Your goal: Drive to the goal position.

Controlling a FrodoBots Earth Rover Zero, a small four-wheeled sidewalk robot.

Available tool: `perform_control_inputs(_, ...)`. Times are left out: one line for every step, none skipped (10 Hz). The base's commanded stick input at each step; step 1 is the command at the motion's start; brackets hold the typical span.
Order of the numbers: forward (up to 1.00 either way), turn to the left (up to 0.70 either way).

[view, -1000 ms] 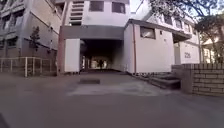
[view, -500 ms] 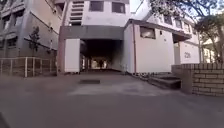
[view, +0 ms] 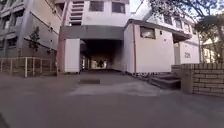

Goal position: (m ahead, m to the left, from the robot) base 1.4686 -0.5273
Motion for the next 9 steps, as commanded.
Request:
perform_control_inputs(0.85, 0.0)
perform_control_inputs(0.85, 0.0)
perform_control_inputs(0.85, 0.0)
perform_control_inputs(0.85, 0.0)
perform_control_inputs(0.85, 0.0)
perform_control_inputs(0.78, 0.0)
perform_control_inputs(0.46, 0.0)
perform_control_inputs(0.17, 0.0)
perform_control_inputs(0.0, 0.0)
